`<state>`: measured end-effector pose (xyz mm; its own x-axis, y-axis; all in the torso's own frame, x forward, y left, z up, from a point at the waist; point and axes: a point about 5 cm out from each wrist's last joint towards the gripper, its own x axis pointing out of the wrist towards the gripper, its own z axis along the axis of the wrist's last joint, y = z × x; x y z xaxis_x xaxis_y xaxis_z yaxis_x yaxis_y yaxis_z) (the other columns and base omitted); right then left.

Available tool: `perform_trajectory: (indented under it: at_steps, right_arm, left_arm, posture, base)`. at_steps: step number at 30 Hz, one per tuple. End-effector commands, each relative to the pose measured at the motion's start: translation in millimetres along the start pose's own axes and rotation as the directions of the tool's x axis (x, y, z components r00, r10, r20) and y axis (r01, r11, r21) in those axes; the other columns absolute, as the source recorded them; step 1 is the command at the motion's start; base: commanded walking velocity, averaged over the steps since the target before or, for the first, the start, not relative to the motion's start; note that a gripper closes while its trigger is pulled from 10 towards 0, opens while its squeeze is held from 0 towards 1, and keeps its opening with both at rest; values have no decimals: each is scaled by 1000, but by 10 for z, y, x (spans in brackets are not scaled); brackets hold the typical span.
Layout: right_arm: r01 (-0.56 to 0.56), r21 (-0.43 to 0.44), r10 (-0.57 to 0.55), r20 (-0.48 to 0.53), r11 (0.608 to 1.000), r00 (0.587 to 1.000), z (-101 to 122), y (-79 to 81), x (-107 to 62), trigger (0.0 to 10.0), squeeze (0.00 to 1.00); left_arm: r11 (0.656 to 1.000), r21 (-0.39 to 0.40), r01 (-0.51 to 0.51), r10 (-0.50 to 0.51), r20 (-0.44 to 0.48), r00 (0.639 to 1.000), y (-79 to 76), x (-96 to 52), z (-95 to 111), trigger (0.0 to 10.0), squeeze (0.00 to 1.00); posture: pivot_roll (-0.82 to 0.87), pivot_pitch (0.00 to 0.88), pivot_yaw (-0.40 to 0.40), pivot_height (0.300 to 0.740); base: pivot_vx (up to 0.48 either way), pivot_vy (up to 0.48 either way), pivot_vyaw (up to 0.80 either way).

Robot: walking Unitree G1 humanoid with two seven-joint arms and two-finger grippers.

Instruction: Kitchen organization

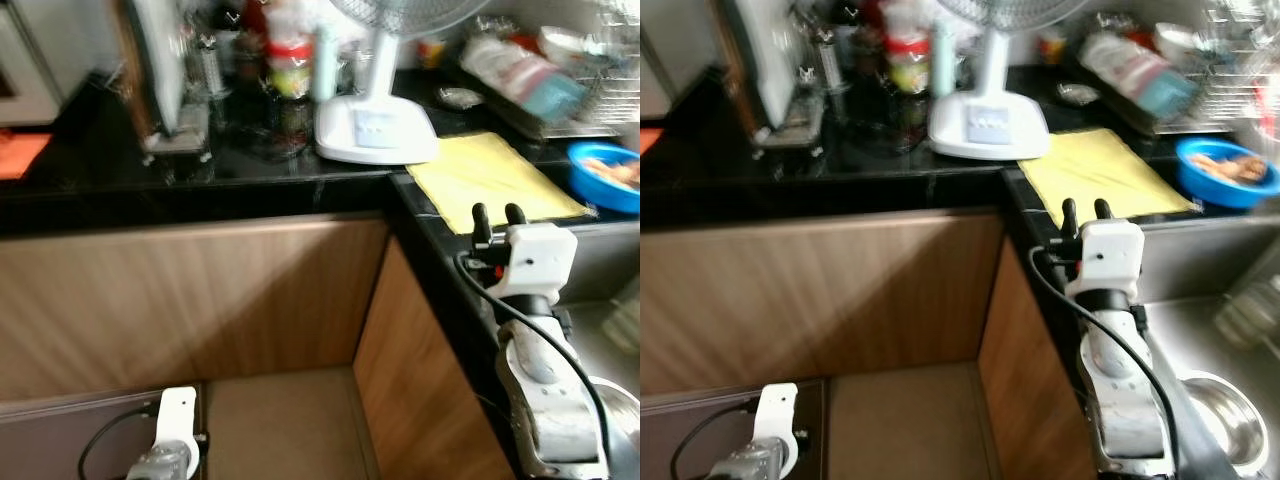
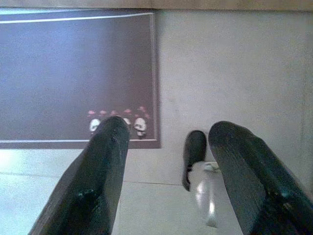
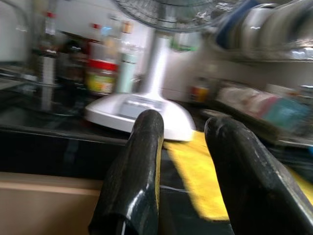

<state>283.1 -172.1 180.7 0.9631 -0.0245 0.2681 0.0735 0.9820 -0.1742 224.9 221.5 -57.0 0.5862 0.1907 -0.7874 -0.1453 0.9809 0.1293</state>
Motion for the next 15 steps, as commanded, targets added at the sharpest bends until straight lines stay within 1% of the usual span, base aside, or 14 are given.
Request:
perform_trajectory:
  at_steps: [1, 3, 6, 12, 15]
  right_arm:
    - [27, 7, -27, -38, 1000, 999, -58, -97, -38, 10000, 0]
    - [22, 7, -22, -39, 1000, 999, -60, -98, -41, 10000, 0]
    - [2, 6, -2, -47, 1000, 999, -68, -69, -40, 10000, 0]
    - [-3, 12, 3, -53, 1000, 999, -74, -50, -30, 10000, 0]
    - [0, 25, 1, -58, 1000, 998, -75, -54, -28, 10000, 0]
  left_arm:
    - [1000, 17, 20, -20, -16, 1000, -64, -3, -47, 10000, 0]
    - [1000, 22, 21, -21, -15, 1000, -70, -3, -48, 10000, 0]
    - [997, 69, 25, -25, -7, 1000, -79, -5, -50, 10000, 0]
    - [998, 55, 31, -30, -17, 999, -77, -10, -107, 10000, 0]
    - [998, 60, 36, -35, -26, 999, -29, -17, -161, 10000, 0]
  posture:
    - [-24, 0, -60, 740]
    - [-25, 0, -61, 740]
    - [-21, 0, -65, 740]
    - [-21, 0, -66, 740]
    - [-20, 0, -66, 740]
  base:
    - [0, 0, 0]
    - [0, 0, 0]
    - [0, 0, 0]
    - [0, 0, 0]
    - [0, 0, 0]
